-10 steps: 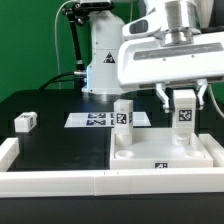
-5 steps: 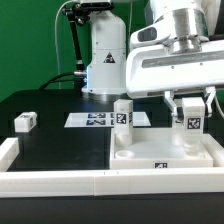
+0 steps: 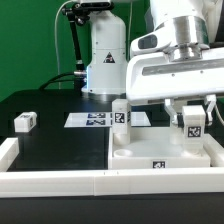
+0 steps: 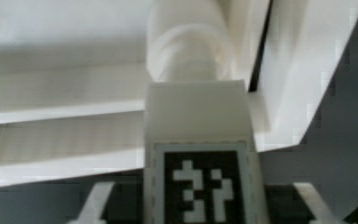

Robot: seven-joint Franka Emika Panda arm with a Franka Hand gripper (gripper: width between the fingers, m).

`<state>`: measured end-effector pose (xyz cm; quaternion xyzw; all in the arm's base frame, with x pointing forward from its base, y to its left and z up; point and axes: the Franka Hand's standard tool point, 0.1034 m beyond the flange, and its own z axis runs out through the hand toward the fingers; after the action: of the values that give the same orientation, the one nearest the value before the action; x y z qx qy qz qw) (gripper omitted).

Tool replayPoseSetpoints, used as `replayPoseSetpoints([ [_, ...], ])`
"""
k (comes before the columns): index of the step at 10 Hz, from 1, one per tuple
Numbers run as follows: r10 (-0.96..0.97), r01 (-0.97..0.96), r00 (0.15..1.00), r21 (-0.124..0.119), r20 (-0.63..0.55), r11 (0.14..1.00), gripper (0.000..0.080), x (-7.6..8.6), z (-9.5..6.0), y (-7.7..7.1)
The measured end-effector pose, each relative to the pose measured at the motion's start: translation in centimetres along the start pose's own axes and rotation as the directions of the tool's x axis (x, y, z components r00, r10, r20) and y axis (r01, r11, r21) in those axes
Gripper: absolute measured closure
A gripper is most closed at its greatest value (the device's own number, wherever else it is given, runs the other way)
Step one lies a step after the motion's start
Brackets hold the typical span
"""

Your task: Assemble square table

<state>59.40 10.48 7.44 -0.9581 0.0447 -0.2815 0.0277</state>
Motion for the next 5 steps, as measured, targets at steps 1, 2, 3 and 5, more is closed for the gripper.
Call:
replayPoseSetpoints([
  [1, -0.003, 0.003, 1.000, 0.000, -0.001, 1.000, 0.0508, -0.21, 0.12, -0.17],
  [2, -0.006, 0.006, 1.000, -0.001, -0.014, 1.000, 0.0508, -0.24, 0.15, -0.42],
  [3, -0.006, 0.006, 1.000, -0.003, -0.024, 1.000, 0.0508, -0.28, 0.14, -0.64],
  [5, -0.005, 0.005, 1.000, -0.002, -0.026, 1.000, 0.0508, -0.38, 0.09, -0.95],
])
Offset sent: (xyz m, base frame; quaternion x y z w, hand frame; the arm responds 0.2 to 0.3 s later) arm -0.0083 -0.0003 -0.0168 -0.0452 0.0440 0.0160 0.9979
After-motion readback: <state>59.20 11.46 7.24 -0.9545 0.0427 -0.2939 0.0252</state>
